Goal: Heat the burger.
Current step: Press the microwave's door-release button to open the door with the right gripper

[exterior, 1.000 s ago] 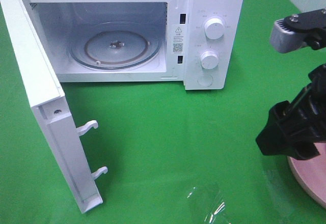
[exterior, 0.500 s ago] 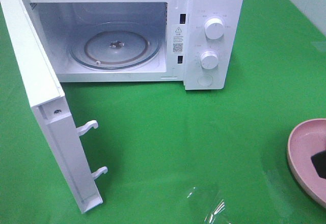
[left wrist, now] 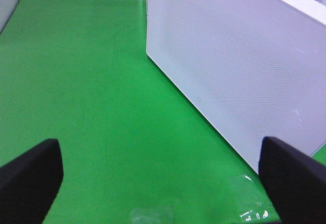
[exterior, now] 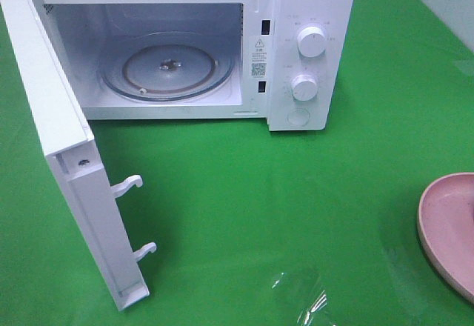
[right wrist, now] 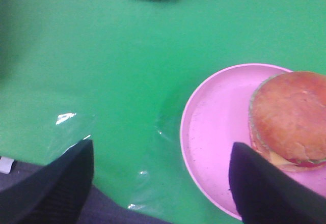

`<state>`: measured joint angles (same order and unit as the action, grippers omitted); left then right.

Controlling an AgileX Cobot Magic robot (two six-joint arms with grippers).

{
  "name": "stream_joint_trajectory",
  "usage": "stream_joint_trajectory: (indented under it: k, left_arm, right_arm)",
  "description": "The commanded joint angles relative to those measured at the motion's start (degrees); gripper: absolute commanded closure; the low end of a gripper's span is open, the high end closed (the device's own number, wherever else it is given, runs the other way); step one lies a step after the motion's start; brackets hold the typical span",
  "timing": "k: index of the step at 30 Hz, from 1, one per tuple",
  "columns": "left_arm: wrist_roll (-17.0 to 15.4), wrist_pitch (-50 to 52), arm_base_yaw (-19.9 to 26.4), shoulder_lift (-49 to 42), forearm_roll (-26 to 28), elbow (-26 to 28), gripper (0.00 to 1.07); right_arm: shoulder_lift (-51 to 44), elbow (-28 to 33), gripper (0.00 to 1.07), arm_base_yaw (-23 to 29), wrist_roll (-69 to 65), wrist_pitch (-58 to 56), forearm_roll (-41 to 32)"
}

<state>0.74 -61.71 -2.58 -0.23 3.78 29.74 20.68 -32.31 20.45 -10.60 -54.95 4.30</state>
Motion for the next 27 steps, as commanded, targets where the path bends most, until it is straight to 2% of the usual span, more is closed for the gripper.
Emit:
stream_joint_trajectory:
  k: [1, 2, 5, 7, 14, 27]
  left_arm:
    - [0.1, 0.5, 0.3, -0.9, 0.5, -0.2, 0.1]
    - [0.1, 0.5, 0.3, -0.9, 0.5, -0.2, 0.1]
    - [0.1, 0.5, 0.3, -0.9, 0.5, -0.2, 0.1]
    - [0.1, 0.5, 0.3, -0.9, 0.5, -0.2, 0.1]
    - [0.1, 0.5, 0.3, -0.9, 0.5, -0.2, 0.1]
    - [0.1, 0.5, 0.3, -0.9, 0.5, -0.2, 0.1]
  right_arm:
    - [-7.4, 1.6, 0.35, -6.1, 1.1, 0.2, -0.2]
    - [-10.4, 2.3, 0.35, -8.3, 1.5, 0.3, -0.3]
    - [-12.0, 2.8, 0.35, -9.2, 1.9, 0.3, -0.4]
    - [-17.1, 4.2, 0.34, -12.1, 2.1, -0.2, -0.4]
    - [-22.4, 4.2, 0.31, -15.9, 2.1, -0.2, -0.4]
    - [-22.4, 4.2, 0.31, -16.1, 2.0, -0.2, -0.4]
